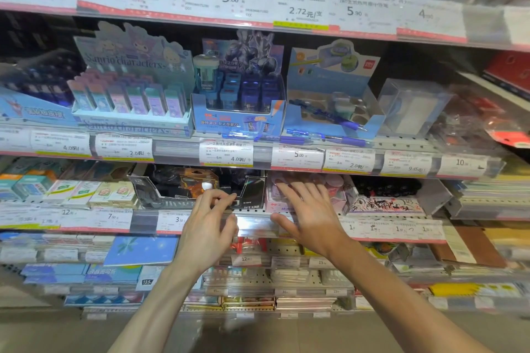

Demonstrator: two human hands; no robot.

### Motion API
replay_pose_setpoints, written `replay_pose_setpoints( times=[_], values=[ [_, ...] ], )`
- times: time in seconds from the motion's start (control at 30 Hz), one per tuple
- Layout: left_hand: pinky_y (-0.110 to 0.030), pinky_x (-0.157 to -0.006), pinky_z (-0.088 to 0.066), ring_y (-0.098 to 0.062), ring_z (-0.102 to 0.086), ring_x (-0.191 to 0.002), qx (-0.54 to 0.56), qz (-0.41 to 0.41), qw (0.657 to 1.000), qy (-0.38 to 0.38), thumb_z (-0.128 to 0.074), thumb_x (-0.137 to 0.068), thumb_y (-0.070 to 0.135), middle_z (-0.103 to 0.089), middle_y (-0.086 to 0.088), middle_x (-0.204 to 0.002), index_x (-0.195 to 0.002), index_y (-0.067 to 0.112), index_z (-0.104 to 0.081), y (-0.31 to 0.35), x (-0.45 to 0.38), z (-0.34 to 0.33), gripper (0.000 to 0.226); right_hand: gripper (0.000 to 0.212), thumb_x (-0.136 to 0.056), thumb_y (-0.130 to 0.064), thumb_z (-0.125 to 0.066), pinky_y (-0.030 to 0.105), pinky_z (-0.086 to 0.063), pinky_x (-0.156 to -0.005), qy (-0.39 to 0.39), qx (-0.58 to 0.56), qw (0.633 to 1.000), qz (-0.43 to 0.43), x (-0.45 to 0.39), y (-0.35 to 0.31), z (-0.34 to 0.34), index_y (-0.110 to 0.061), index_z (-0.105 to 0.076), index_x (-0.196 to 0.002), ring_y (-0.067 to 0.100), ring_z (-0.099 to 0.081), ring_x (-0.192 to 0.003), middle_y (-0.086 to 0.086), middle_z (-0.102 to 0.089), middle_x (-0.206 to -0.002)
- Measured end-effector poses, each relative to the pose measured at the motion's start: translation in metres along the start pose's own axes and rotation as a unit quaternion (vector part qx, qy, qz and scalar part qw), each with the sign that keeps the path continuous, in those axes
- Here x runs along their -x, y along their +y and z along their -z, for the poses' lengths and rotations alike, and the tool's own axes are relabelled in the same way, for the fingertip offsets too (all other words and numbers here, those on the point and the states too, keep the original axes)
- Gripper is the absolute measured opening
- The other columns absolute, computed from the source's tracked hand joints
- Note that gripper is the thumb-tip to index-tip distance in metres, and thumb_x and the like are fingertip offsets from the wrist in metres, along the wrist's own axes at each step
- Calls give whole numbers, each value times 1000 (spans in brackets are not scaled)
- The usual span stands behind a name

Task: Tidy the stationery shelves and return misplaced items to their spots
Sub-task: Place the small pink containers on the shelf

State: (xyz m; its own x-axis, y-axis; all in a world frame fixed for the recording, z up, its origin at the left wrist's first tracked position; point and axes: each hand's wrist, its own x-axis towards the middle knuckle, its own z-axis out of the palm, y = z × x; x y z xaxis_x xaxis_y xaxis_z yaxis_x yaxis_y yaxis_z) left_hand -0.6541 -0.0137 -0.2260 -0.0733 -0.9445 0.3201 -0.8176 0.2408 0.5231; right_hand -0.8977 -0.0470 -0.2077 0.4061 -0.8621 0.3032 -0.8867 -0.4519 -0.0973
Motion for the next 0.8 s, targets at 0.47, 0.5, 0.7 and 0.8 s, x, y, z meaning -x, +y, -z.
replay_pose_setpoints(
  times=[0.47,0.5,0.7,0.8],
  values=[
    [-25,-98,-37,-6,-37,-125,35,17,999,14,-49,-95,31,-42,11,-126,-135,17,-58,4,0,0,43,70,-95,-66,-38,41,-4,-120,-34,-23,999,-36,4,-8,4,-29,-28,-154,20,-32,-136,-6,-40,-147],
    [-24,-98,-35,-4,-36,-123,44,22,999,17,-50,-96,31,-41,12,-125,-135,17,-58,5,1,0,42,72,-95,-67,-36,41,2,-120,-38,-21,998,-41,6,-10,4,-30,-23,-156,20,-27,-140,-6,-35,-152],
    [-19,-98,-29,3,-33,-124,85,37,995,19,-51,-99,30,-40,19,-126,-134,20,-58,7,4,0,37,80,-94,-73,-32,40,12,-123,-39,-43,995,-82,14,-22,3,-32,-9,-159,20,-3,-154,-7,-13,-166],
    [-27,-104,-37,-1,-39,-123,118,40,992,33,-54,-99,28,-44,17,-125,-131,19,-60,4,6,0,34,80,-96,-70,-38,43,-2,-125,43,-60,993,-88,27,-30,-6,-24,-22,-158,16,-4,-155,-3,-15,-165]
  ],
)
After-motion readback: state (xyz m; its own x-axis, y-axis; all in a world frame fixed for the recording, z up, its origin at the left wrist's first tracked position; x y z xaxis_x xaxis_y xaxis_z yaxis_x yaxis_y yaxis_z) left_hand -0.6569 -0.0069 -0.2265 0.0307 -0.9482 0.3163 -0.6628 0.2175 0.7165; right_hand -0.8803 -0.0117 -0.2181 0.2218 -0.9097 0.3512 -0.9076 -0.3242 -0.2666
